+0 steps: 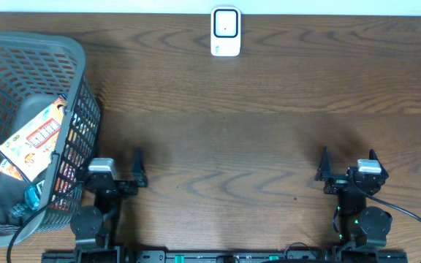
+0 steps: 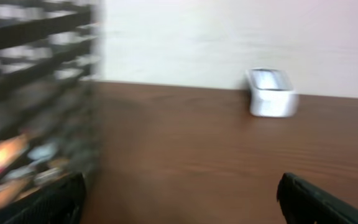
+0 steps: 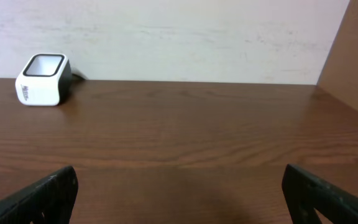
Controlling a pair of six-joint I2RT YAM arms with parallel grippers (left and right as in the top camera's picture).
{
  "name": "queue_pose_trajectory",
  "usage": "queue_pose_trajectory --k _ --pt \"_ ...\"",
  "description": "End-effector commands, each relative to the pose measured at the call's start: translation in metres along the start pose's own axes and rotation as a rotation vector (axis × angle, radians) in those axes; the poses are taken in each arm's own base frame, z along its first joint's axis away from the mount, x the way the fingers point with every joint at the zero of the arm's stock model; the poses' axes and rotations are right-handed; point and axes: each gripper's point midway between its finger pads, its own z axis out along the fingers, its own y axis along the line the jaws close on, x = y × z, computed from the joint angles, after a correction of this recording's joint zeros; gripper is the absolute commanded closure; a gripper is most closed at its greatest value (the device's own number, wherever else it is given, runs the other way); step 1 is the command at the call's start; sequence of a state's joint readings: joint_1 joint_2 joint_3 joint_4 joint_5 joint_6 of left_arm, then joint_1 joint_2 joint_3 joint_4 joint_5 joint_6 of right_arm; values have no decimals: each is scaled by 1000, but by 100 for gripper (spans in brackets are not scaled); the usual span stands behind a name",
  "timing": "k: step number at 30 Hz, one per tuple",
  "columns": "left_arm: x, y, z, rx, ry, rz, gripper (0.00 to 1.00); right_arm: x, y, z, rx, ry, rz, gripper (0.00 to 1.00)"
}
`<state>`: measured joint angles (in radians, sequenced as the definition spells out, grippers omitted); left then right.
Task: Scan the item barcode
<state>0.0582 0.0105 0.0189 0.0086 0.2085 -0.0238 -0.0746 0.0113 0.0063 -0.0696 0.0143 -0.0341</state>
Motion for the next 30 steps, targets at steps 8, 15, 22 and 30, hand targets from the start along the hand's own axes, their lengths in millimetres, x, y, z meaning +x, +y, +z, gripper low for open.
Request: queue_pose_trajectory --k 8,15,22,30 --pt "-66 -81 -32 465 -112 -138 2 0 0 0 -3 -1 -8 1" --pt "-151 -91 -54 477 -238 -89 2 0 0 0 -3 -1 -8 1" --pt "-218 -93 -32 467 -190 -105 2 0 0 0 -3 -1 -8 1" --pt "-240 -63 43 270 158 -176 2 0 0 0 -3 -1 -8 1"
